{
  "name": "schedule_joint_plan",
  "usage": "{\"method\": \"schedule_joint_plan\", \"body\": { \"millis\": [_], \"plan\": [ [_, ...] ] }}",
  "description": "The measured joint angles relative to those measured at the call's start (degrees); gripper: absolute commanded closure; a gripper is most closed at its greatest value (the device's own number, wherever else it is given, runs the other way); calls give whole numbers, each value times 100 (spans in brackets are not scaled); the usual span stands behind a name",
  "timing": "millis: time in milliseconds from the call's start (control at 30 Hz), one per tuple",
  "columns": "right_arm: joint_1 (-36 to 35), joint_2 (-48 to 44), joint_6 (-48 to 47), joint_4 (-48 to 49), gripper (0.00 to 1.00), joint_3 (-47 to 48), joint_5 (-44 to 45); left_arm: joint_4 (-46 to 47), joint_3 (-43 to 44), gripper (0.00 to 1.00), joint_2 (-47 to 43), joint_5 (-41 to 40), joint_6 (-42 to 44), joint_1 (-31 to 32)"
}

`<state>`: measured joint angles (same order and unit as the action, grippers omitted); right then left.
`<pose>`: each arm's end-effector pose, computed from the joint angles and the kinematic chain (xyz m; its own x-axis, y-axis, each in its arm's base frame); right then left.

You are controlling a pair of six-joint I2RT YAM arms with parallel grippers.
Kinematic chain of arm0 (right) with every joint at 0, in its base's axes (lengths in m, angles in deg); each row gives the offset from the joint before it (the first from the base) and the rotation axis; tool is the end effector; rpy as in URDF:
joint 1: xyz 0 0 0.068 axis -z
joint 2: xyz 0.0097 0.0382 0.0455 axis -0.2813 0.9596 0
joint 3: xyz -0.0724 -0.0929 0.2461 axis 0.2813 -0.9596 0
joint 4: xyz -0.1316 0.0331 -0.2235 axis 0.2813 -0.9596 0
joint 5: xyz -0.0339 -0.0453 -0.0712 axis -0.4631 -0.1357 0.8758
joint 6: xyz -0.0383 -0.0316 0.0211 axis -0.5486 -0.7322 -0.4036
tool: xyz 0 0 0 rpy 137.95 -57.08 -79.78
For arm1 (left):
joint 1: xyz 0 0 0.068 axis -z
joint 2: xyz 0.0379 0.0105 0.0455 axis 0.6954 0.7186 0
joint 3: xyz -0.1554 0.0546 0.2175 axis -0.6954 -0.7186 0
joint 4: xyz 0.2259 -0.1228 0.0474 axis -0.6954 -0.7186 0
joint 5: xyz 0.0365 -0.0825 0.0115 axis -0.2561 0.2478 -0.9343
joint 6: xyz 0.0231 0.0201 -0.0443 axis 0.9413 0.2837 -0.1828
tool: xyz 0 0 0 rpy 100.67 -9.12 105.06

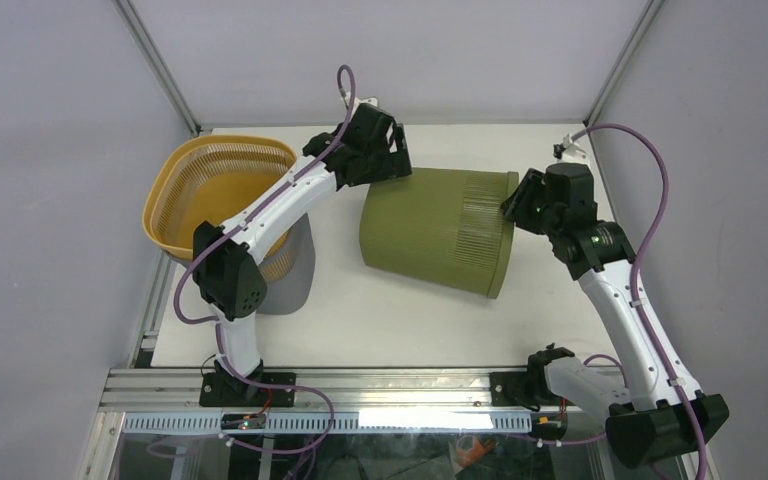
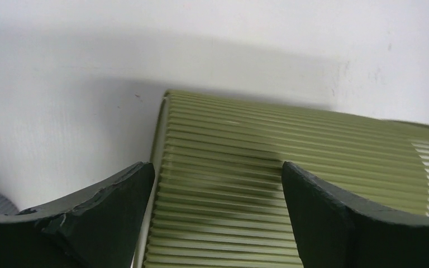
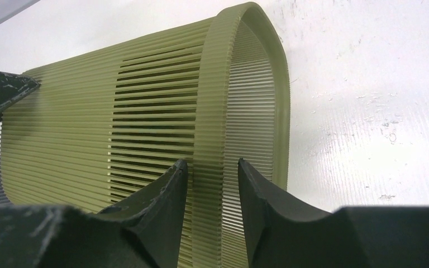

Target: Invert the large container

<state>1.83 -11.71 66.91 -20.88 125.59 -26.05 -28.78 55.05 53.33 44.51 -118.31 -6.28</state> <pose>0.1985 0.0467 0.3577 -0.5596 0.3149 -0.7666 0.1144 0.9455 0.3049 0.3405 -0.2526 0.3378 -0.7449 -0.1621 -0.6472 0.0113 0.9668 -0.2552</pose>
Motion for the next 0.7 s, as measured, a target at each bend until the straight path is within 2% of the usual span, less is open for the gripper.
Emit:
{"method": "schedule_joint_plan", "body": {
  "millis": [133,367,600,633,700],
  "plan": [
    [0,-2,2,9,58,-9,-7,59,-144,18,-149,463,55,2],
    [52,-4,-11,-13,55,-48,144,33,-133,16,-243,1360,166,-42],
    [94,-72,-17,52,55,-173,315,-39,382,15,-243,1790,164,-122],
    [105,-103,0,79,53,-210,332,-37,498,15,-243,1823,164,-127],
    [125,-151,48,162,40,-295,396,-2,723,15,-243,1937,162,-151]
  ]
}}
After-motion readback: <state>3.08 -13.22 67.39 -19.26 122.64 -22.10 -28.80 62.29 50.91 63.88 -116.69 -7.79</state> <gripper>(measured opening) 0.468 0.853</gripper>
